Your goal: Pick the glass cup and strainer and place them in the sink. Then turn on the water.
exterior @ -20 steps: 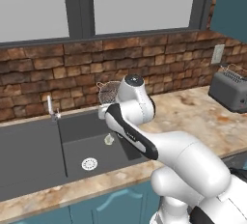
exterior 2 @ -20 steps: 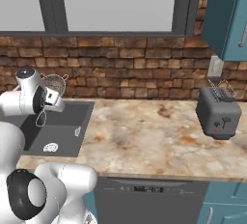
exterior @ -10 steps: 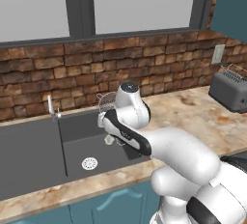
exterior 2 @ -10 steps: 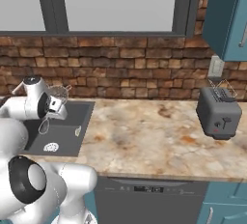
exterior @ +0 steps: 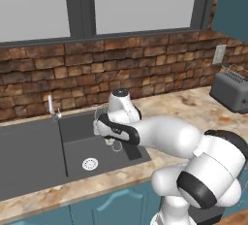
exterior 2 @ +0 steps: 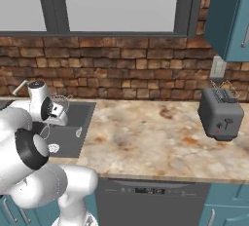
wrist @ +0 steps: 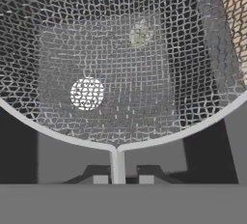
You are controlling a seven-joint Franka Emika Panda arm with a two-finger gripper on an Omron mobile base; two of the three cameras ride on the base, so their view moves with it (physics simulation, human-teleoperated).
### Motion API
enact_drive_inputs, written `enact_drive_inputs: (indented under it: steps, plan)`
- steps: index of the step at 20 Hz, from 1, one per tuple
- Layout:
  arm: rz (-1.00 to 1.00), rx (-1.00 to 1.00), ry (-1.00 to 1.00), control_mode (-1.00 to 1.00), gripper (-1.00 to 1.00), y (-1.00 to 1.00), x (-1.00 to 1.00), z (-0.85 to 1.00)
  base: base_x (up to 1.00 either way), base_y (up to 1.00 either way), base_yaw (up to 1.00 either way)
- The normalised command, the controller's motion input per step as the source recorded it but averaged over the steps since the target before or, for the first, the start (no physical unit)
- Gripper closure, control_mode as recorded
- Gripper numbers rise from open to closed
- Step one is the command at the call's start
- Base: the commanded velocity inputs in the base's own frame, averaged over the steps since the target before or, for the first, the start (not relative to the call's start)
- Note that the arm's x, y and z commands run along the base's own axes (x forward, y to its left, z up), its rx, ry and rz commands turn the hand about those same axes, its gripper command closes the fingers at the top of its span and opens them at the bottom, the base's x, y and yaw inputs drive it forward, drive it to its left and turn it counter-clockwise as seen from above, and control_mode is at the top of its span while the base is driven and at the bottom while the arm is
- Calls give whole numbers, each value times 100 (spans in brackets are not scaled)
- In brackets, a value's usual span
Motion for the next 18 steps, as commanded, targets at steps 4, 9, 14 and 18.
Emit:
enact_drive_inputs:
  steps: [4,9,14,18]
  plan:
    - [0,0,3,-100,100,19,31,-42,0,0,0]
    - [0,0,4,-100,100,27,37,-38,0,0,0]
    - [0,0,2,-100,100,14,30,-36,0,0,0]
    - [0,0,5,-100,100,17,30,-38,0,0,0]
